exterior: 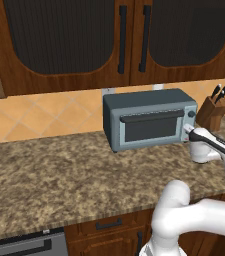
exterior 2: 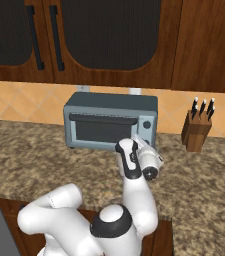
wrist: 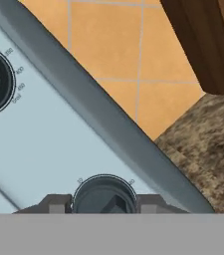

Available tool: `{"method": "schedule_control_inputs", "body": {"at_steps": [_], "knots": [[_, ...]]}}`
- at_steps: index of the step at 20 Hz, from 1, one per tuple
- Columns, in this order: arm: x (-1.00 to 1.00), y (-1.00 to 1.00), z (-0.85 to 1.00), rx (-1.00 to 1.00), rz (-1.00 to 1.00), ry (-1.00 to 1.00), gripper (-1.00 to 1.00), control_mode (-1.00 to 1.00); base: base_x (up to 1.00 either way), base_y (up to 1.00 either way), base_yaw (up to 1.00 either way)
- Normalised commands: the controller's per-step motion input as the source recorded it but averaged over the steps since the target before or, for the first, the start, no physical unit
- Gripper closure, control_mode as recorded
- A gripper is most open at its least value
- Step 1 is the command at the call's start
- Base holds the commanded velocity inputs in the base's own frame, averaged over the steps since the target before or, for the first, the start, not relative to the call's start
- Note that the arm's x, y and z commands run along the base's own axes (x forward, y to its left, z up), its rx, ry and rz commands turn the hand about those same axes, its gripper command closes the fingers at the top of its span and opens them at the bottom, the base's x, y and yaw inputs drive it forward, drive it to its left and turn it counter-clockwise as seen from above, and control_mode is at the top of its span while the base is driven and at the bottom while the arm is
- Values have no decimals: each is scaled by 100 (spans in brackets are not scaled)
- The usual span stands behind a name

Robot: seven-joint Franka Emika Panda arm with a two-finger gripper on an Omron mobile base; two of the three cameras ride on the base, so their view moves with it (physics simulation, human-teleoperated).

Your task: Pick up the kebab skewer and baguette bread, and place them inside the toaster oven. Close the toaster oven door and start by setting the timer.

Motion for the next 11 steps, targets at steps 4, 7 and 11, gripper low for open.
{"method": "schedule_control_inputs", "body": {"at_steps": [4, 7, 11], "knots": [[-1, 0, -12, 21, -2, 0, 100, -100, 0, 0, 0], [0, 0, -10, 22, -4, 0, 100, -100, 0, 0, 0], [0, 0, -8, 22, -6, 0, 100, -100, 0, 0, 0]]}}
